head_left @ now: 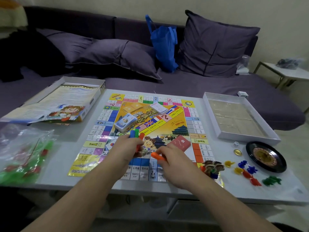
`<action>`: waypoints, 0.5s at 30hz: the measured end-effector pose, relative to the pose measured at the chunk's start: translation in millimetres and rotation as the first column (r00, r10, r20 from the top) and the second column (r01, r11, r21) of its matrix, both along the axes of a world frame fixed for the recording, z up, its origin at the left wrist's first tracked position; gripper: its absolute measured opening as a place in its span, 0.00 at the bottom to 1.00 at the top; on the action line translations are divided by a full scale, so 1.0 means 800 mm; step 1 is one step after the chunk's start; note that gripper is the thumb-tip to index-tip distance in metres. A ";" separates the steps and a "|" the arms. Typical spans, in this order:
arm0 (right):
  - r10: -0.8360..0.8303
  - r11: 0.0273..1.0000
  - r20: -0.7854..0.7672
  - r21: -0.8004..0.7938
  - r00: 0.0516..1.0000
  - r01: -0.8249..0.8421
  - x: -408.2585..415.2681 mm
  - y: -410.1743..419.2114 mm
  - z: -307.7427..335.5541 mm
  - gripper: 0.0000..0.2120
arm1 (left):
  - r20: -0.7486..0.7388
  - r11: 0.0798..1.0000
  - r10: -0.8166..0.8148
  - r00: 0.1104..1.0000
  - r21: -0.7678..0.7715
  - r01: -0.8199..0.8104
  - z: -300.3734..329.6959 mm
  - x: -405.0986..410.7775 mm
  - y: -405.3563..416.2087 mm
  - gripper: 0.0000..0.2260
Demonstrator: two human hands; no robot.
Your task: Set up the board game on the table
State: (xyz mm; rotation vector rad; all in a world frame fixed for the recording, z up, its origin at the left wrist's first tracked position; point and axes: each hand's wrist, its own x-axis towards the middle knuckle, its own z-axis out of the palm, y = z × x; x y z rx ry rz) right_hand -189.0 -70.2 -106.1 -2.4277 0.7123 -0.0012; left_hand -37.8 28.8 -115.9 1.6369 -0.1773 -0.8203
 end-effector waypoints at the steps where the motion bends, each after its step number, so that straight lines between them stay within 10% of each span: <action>1: 0.031 1.000 -0.008 0.002 0.999 -0.031 -0.002 0.009 0.003 0.14 | -0.014 1.000 0.013 1.000 -0.014 -0.014 0.003 0.001 0.001 0.05; 15: 0.190 0.977 -0.082 -0.081 0.978 -0.197 -0.019 0.050 -0.018 0.14 | -0.060 0.999 0.046 0.997 0.015 -0.045 0.006 -0.006 0.020 0.10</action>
